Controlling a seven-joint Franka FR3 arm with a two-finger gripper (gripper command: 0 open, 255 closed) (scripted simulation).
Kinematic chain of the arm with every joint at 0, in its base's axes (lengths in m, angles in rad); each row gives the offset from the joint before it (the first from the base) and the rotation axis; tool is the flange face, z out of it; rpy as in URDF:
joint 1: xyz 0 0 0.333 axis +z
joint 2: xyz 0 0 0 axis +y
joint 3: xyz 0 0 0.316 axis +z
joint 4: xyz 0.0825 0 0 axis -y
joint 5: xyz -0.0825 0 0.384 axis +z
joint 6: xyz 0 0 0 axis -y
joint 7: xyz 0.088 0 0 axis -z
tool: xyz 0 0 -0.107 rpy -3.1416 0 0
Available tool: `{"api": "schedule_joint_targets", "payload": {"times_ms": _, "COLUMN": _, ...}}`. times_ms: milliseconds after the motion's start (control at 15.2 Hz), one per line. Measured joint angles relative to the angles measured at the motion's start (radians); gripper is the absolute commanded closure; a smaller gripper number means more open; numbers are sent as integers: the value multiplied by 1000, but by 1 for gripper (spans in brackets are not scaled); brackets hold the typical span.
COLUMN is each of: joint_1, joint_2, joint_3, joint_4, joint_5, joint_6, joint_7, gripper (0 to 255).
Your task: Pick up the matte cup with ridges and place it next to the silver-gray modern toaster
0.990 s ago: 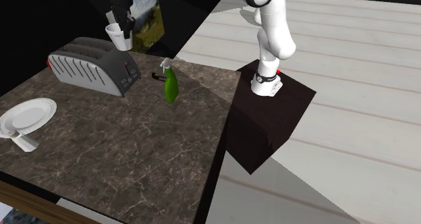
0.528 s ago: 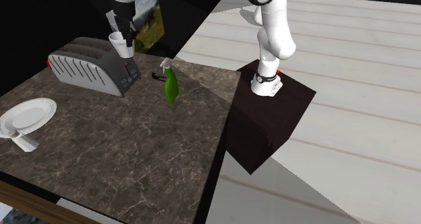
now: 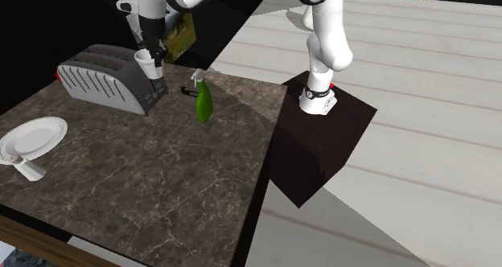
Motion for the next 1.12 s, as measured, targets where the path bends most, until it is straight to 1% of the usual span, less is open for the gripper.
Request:
{"api": "schedule_joint_targets", "payload": {"times_ms": 528, "joint_1": 0, "joint_2": -3, "joint_3": 0, "joint_4": -113, "joint_5": -1, "joint_6": 109, "joint_7": 1, "gripper": 255}}
{"api": "schedule_joint_targets", "payload": {"times_ms": 1122, "joint_1": 2, "joint_2": 14, "joint_3": 1, "joint_4": -210, "joint_5": -1, "joint_6": 224, "joint_7": 6, "gripper": 255}}
